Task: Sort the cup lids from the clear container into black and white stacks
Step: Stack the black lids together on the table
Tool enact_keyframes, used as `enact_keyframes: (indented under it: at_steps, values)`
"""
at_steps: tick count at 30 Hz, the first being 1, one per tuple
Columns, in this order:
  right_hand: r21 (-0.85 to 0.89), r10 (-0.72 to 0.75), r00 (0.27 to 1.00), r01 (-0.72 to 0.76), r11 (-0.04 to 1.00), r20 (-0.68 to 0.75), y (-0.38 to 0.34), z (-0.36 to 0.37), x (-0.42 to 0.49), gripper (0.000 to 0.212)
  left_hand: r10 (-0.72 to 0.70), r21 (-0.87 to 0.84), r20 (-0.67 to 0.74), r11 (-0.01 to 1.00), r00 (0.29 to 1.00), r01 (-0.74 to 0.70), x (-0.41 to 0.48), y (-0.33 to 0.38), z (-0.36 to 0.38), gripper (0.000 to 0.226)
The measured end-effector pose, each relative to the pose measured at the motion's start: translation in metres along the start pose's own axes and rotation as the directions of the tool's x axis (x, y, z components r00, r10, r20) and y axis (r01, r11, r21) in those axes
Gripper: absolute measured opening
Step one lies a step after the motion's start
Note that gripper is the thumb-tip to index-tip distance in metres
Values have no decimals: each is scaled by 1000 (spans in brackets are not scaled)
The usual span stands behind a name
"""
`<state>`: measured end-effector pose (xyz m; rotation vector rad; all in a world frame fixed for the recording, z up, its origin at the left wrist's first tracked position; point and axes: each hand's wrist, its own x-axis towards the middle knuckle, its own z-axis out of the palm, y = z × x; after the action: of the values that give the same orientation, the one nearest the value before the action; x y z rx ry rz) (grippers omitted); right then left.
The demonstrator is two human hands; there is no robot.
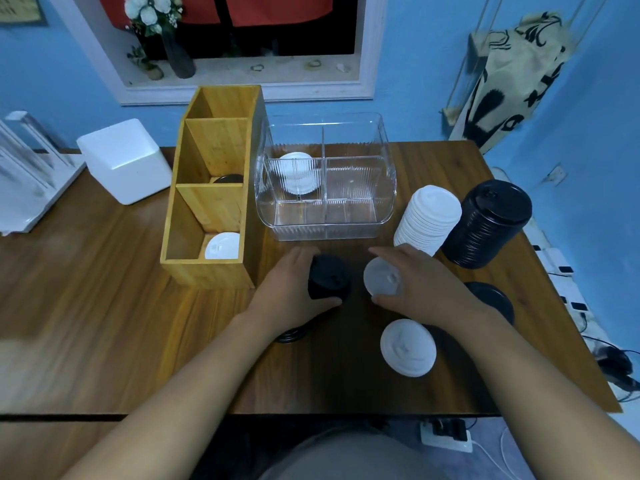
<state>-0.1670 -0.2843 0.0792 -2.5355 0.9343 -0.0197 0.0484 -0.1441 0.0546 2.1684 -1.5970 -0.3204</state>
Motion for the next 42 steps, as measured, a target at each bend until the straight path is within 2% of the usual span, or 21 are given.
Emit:
enact_keyframes:
  at_steps: [3, 7, 10, 14, 17, 20, 22, 24, 28, 34, 38, 42]
  values:
    - [185, 0, 994, 21, 983, -111, 0, 5, -11, 79, -19, 23, 15, 1000, 1000, 19, 0, 0, 5, 87]
    - [376, 63, 961, 44, 925, -268, 4, 29, -22, 59, -6, 37, 17, 999, 1000, 5, 3, 1, 6, 89]
    - [432, 134, 940, 16, 902, -315, 12, 40, -28, 54, 9, 37, 37, 999, 999, -11, 3, -1, 5, 89]
    - [343, 85, 971, -3, 939, -223, 20, 41, -30, 46, 31, 17, 92, 999, 995, -32, 5, -4, 2, 91]
    - [221, 26, 985, 12, 975, -168, 14, 32, -25, 48, 72, -27, 163, 997, 984, -69, 2, -7, -7, 102]
    - [108, -135, 988, 142, 984, -72, -2, 16, -7, 58, 59, -62, 127, 997, 990, -52, -14, -13, -19, 104]
    - [66, -277, 958, 272, 960, 76, -17, 7, 12, 68, 53, -52, 100, 998, 994, -48, -30, -21, -22, 105]
    - [8, -358, 910, 364, 931, 207, -31, 4, 33, 77, 44, -26, 91, 999, 995, -42, -46, -29, -22, 107]
    - [-86, -376, 852, 433, 897, 364, -52, 7, 66, 78, 23, -15, 65, 1000, 998, -22, -63, -40, -18, 101]
    - [-60, -399, 884, 424, 904, 243, -45, 7, 73, 73, 36, -56, 30, 998, 999, -34, -68, -48, -16, 92]
    - [-56, -314, 935, 327, 943, 168, -40, 1, 69, 75, 32, -74, 15, 997, 999, -31, -76, -49, -17, 93]
    - [30, -230, 971, 229, 973, 57, -40, -10, 61, 72, -3, -86, -11, 996, 1000, 2, -81, -50, -16, 93]
